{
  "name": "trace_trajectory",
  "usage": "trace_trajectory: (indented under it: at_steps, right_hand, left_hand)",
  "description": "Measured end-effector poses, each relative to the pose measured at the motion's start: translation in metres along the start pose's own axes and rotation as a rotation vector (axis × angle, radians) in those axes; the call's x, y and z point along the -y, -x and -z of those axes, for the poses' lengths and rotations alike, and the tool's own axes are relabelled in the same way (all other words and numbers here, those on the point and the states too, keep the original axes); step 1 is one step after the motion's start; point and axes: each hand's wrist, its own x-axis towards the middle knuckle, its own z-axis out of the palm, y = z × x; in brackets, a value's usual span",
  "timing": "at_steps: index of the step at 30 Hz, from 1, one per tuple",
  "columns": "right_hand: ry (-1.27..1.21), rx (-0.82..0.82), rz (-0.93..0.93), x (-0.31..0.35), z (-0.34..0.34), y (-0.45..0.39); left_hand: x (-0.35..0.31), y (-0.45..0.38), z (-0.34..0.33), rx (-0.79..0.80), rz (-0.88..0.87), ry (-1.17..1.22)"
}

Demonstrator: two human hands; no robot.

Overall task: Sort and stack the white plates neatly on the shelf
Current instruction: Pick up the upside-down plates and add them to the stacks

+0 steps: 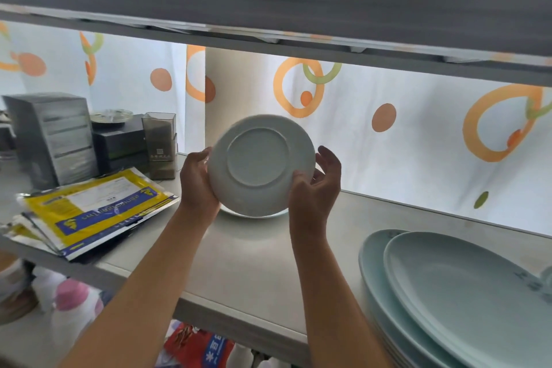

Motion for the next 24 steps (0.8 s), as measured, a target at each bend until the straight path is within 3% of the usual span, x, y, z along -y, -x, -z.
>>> trace_trajectory:
  at_steps: [4,8,12,17,21,24]
  right_hand:
    - [0.109,0.012,0.178,0.002,-0.005,0.007]
    - [0.152,0.158,0.305,0.001,-0.005,0.010]
    - [0.127,0.326,0.273,-0.001,-0.007,0.017]
    - [0.035,0.360,0.064,0.001,-0.009,0.020]
    - [0.038,0.369,-0.001,0.000,-0.012,0.020]
    - [-0.070,0.357,-0.123,0.001,-0.012,0.016]
  left_hand:
    - [-0.001,-0.002,0.009,-0.054,0.067,0.099]
    - [-0.007,-0.004,0.017,-0.110,0.074,0.231]
    - [-0.011,-0.006,0.023,-0.133,0.031,0.242]
    - [-0.011,-0.010,0.027,-0.156,-0.045,0.288]
    - [-0.008,-0.009,0.024,-0.200,-0.155,0.232]
    - [-0.013,-0.007,0.022,-0.251,-0.143,0.283]
